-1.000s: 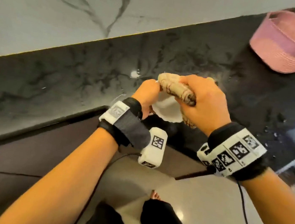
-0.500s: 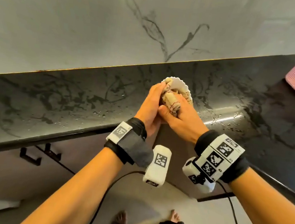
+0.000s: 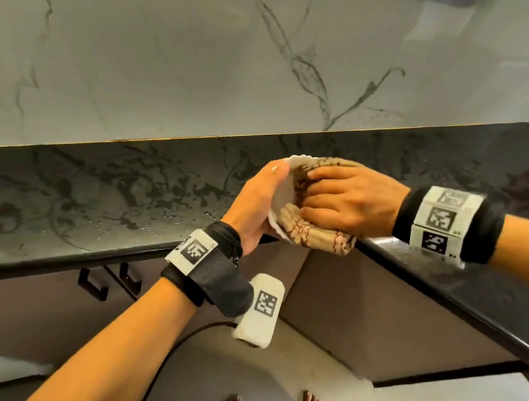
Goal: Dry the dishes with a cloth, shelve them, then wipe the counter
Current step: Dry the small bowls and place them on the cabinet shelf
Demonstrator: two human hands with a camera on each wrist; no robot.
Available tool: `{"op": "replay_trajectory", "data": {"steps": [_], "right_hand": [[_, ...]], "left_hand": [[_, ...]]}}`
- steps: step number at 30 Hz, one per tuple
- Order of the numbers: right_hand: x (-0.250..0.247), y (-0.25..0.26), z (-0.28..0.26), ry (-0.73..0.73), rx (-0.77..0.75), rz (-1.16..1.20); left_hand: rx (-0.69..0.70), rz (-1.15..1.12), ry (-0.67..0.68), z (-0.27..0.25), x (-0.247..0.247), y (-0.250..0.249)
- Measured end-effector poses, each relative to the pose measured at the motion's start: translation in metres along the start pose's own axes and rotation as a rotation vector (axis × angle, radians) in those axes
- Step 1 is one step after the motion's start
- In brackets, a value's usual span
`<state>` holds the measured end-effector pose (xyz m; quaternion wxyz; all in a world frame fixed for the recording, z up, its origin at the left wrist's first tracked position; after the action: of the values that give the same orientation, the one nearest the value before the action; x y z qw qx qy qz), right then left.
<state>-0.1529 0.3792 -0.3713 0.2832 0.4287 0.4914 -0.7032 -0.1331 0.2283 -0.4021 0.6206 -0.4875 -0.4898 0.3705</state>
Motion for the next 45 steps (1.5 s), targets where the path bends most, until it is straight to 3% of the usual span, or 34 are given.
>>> {"op": "replay_trajectory", "data": {"steps": [5,9,17,24,28,33,36,40,42,45], "right_hand": [[-0.036,-0.022,0.009,-0.093,-0.095,-0.141],[-0.026,-0.021,0.008,-0.075,-0.089,-0.189],[0.002,-0.007,0.004,-0.028,0.358,-0.107],[0.015,-0.003,0.006,-0.097,0.534,0.041],[0.015,0.001,0.007,-0.092,0.679,0.395],[0.001,0.006,0.005,-0.129,1.024,1.452],[0.005,0.004,0.006,-0.080,1.106,1.586],[0.012,-0.006,0.005,-0.164,1.220,1.816],[0.011,-0.009,0.002,-0.173,1.208,1.894],[0.001,-0.013,-0.004,-0.032,1.122,1.953]], "left_hand": [[-0.124,-0.015,0.013,0.010,-0.007,-0.009],[-0.143,-0.099,-0.033,0.013,-0.005,-0.007],[-0.117,-0.075,-0.082,0.023,0.004,-0.005],[-0.064,-0.097,-0.082,0.030,0.018,0.000],[-0.038,-0.104,-0.082,0.033,0.026,0.003],[-0.038,-0.098,-0.127,0.033,0.026,0.013],[-0.022,-0.075,-0.087,0.033,0.026,0.012],[0.081,-0.021,-0.068,0.038,0.022,-0.003],[0.144,0.023,-0.032,0.041,0.023,-0.007],[0.120,0.053,-0.010,0.047,0.023,-0.005]]}}
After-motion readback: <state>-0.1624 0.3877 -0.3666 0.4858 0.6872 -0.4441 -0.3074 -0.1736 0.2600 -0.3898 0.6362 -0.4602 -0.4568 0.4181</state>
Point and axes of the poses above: each hand's wrist, its own z-axis towards the middle knuckle, its own x-axis out of the palm, y = z × x, the point moved 2 cm from there along z, towards the middle knuckle, and after that the axes turned 11 degrees about x, right-handed, at the moved point
